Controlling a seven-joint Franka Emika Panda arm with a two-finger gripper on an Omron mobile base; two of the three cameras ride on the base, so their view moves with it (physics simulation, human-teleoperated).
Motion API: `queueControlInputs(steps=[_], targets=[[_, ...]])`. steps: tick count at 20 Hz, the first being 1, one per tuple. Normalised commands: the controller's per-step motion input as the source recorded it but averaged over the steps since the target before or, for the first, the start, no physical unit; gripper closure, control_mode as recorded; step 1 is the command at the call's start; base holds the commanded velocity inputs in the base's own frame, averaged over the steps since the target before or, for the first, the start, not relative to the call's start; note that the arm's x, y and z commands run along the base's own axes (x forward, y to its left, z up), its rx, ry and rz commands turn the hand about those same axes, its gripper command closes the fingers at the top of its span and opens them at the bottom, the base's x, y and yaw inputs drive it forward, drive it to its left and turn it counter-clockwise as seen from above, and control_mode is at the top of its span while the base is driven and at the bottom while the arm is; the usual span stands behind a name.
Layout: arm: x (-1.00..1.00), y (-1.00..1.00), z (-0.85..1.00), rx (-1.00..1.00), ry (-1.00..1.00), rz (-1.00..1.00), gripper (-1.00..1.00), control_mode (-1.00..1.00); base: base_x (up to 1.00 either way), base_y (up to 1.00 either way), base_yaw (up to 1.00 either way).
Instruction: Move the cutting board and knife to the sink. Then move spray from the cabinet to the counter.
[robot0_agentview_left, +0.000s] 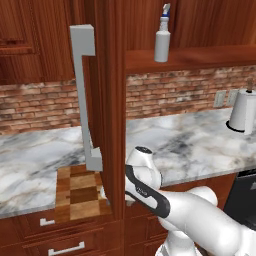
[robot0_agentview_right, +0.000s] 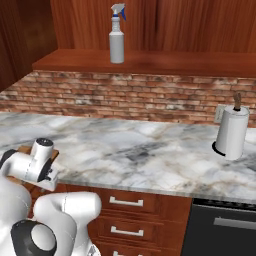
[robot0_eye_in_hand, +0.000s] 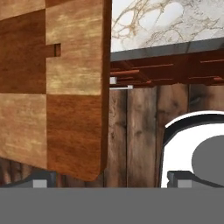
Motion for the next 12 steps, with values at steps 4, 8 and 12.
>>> queueControlInputs(steps=[4,8,12], targets=[[0.04,-0.11,-0.15,0.00,0.00,0.03,-1.00,-1.00,0.00,0.00,0.00],[0.00,0.00,-0.17,0.00,0.00,0.01,-1.00,-1.00,0.00,0.00,0.00],[0.07,0.00,-0.17,0.00,-0.01,0.00,-1.00,-1.00,0.00,0.00,0.00]])
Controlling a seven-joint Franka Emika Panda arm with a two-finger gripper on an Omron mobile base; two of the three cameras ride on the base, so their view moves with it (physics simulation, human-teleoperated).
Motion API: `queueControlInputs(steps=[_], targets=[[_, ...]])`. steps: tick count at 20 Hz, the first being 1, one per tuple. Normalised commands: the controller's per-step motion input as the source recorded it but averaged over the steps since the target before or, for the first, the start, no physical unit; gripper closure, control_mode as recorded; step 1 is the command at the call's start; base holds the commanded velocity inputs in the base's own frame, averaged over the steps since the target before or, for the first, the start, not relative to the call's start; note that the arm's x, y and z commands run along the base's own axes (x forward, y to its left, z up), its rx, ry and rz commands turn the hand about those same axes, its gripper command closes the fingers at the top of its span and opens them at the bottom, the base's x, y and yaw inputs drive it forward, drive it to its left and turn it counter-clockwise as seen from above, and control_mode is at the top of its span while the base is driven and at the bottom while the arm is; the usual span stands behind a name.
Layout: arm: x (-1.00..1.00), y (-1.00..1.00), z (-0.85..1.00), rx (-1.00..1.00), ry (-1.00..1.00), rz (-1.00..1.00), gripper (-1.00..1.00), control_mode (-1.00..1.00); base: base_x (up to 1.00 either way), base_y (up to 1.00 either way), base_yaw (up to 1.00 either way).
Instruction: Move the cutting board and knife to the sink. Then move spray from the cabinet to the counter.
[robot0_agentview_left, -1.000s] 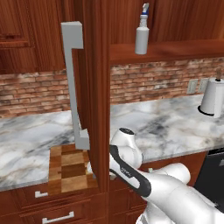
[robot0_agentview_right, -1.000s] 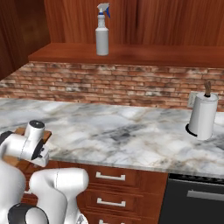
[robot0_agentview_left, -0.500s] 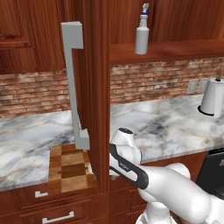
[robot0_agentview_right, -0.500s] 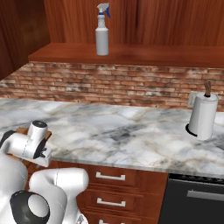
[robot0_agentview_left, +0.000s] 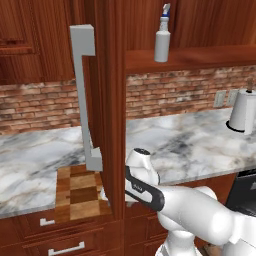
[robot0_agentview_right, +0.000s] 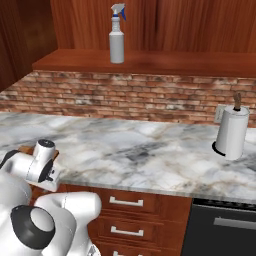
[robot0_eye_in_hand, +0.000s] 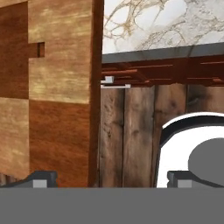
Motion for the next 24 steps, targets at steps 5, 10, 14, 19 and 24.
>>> queueControlInputs(steps=[5,10,14,19,24], targets=[[0.13,0.00,-0.11,0.00,-0.03,0.00,-1.00,-1.00,0.00,0.00,0.00],[0.17,0.09,-0.08,0.02,-0.05,0.00,-1.00,-1.00,0.00,0.00,0.00],[0.06,0.07,-0.11,0.07,-0.05,0.00,-1.00,-1.00,0.00,0.00,0.00],[0.00,-0.01,-0.24,0.10,-0.04,0.00,-1.00,-1.00,0.00,0.00,0.00],[0.00,-0.59,-0.30,0.15,-0.12,0.02,-1.00,-1.00,0.00,0.00,0.00]])
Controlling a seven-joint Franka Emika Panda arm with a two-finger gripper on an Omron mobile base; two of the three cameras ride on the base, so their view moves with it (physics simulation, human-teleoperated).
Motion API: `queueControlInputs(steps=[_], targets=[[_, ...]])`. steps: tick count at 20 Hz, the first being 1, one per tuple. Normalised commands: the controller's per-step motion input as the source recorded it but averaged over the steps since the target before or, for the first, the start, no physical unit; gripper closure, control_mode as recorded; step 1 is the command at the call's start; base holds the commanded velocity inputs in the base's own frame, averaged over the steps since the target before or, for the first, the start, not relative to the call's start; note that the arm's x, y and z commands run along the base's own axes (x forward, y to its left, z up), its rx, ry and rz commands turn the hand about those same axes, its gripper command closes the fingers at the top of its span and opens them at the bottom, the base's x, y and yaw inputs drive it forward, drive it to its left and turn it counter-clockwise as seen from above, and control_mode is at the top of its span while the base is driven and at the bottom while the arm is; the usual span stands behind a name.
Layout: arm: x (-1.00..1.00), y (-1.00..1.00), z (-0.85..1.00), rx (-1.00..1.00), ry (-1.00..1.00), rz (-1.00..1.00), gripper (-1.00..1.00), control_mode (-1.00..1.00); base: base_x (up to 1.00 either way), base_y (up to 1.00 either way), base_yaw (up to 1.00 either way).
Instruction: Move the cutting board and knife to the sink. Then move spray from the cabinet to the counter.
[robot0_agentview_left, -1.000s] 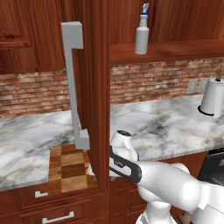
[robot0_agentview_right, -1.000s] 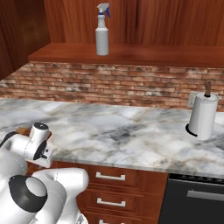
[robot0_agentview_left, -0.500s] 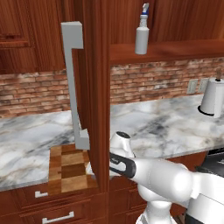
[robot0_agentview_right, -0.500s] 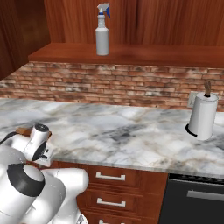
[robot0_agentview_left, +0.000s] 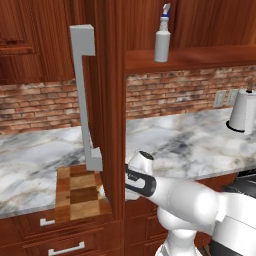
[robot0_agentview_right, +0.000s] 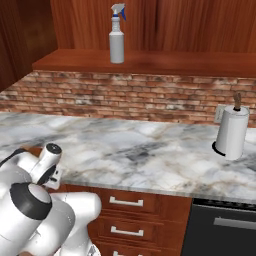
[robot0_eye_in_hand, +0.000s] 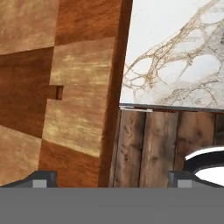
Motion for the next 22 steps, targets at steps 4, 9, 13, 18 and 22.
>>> queueControlInputs(steps=[4,9,13,18,22], targets=[[0.08,-0.21,-0.02,0.16,-0.06,0.00,-1.00,-1.00,0.00,0.00,0.00],[0.05,-0.05,-0.47,0.08,0.00,0.02,-1.00,-1.00,0.00,0.00,0.00],[0.00,-0.27,-0.56,0.07,0.00,0.05,-1.00,-1.00,0.00,0.00,0.00],[0.05,-0.10,-0.17,0.14,0.00,0.02,-1.00,-1.00,0.00,0.00,0.00],[0.17,0.00,0.03,0.15,0.00,0.00,-1.00,-1.00,0.00,0.00,0.00]])
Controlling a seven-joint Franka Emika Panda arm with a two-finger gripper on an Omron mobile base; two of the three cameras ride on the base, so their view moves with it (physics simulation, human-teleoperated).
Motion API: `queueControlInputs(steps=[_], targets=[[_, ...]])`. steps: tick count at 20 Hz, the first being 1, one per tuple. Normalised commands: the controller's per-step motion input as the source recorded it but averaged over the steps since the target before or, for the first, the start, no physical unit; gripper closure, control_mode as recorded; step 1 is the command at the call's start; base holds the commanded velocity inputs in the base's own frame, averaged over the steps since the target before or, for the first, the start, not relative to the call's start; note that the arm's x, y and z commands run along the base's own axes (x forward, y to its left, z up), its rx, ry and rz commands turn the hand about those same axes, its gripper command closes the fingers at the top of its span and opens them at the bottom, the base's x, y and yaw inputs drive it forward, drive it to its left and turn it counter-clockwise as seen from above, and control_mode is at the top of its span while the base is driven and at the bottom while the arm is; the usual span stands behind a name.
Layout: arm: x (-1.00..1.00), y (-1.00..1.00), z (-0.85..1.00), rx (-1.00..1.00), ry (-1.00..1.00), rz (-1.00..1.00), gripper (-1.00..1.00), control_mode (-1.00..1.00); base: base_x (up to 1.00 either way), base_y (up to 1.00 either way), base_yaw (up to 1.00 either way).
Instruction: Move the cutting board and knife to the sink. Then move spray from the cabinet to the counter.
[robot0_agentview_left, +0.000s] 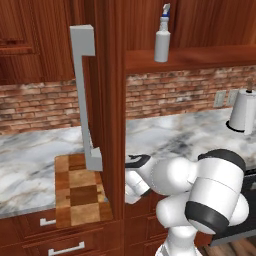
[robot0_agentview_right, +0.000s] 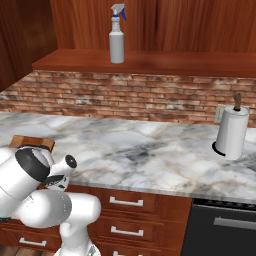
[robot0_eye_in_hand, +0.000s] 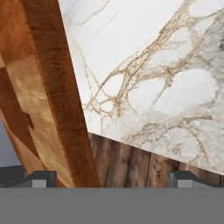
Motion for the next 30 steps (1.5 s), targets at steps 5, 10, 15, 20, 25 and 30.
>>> queueControlInputs(steps=[5,10,15,20,25,30], targets=[[0.02,0.00,0.00,0.01,0.00,0.00,-1.00,-1.00,0.00,0.00,0.00],[0.00,0.00,0.00,0.00,0.00,0.00,-1.00,-1.00,0.00,0.00,0.00],[-0.01,0.01,0.01,0.00,0.00,0.00,-1.00,-1.00,0.00,0.00,0.00],[0.00,0.22,0.06,0.00,0.00,0.00,-1.00,-1.00,0.00,0.00,0.00],[0.00,0.27,0.01,0.00,0.00,0.00,-1.00,-1.00,0.00,0.00,0.00],[0.00,0.22,0.00,0.00,0.00,0.00,1.00,-1.00,0.00,0.00,0.00]])
